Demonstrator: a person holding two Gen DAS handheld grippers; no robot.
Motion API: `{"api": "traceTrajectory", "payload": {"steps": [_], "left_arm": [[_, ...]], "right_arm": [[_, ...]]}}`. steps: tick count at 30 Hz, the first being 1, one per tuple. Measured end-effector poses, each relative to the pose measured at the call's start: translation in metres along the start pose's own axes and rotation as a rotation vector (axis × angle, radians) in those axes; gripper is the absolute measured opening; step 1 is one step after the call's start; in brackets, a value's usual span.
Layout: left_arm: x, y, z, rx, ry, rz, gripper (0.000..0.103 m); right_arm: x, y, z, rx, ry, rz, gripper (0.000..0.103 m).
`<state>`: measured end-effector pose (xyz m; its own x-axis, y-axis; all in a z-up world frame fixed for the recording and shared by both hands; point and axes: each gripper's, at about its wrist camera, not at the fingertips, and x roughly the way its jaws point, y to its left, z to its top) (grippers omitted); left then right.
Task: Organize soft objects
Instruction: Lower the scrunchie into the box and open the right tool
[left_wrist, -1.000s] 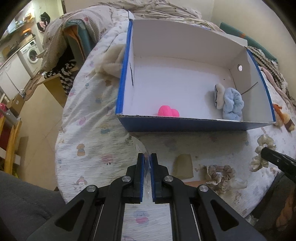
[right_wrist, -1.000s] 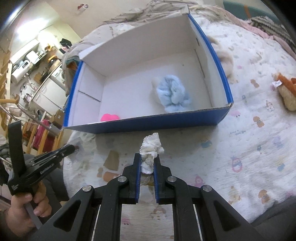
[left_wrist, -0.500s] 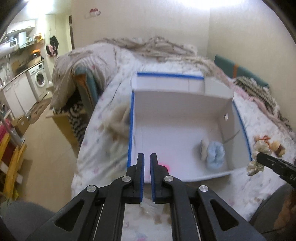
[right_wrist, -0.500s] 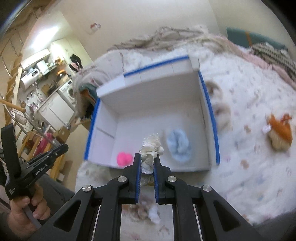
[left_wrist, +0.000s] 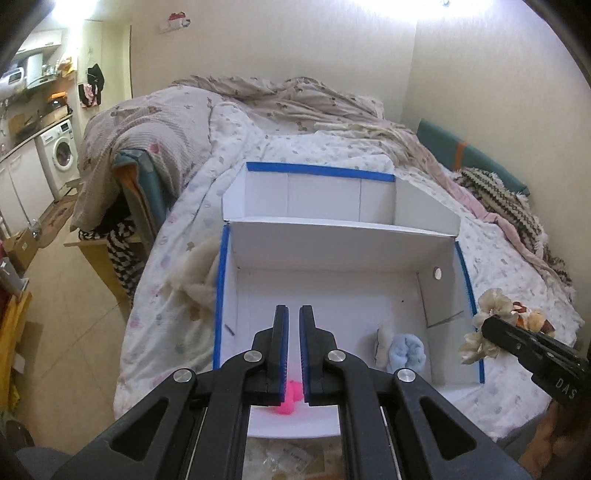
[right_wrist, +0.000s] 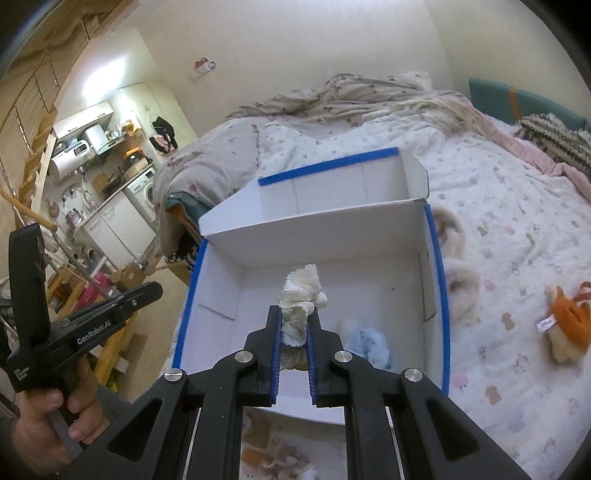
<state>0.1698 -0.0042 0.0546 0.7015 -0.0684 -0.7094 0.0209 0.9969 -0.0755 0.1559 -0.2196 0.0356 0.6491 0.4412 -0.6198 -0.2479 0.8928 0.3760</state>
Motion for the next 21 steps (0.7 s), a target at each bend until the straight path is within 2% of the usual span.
{"api": "traceTrajectory", "payload": {"steps": [4, 11, 21], "left_arm": [[0.027, -0.008, 0.004, 0.002, 0.036, 0.003, 0.006], [0.082, -0.025, -0.005, 0.069, 0.106, 0.041, 0.006], [0.122, -0.028, -0.012, 0.088, 0.173, 0.087, 0.006]], "right_arm": [[0.021, -0.014, 0.002, 0.026, 0.026, -0.005, 0.013], [0.054, -0.035, -0.005, 0.022, 0.066, -0.044, 0.013], [0.079, -0.054, -0.028, 0.039, 0.107, -0.039, 0.013]]}}
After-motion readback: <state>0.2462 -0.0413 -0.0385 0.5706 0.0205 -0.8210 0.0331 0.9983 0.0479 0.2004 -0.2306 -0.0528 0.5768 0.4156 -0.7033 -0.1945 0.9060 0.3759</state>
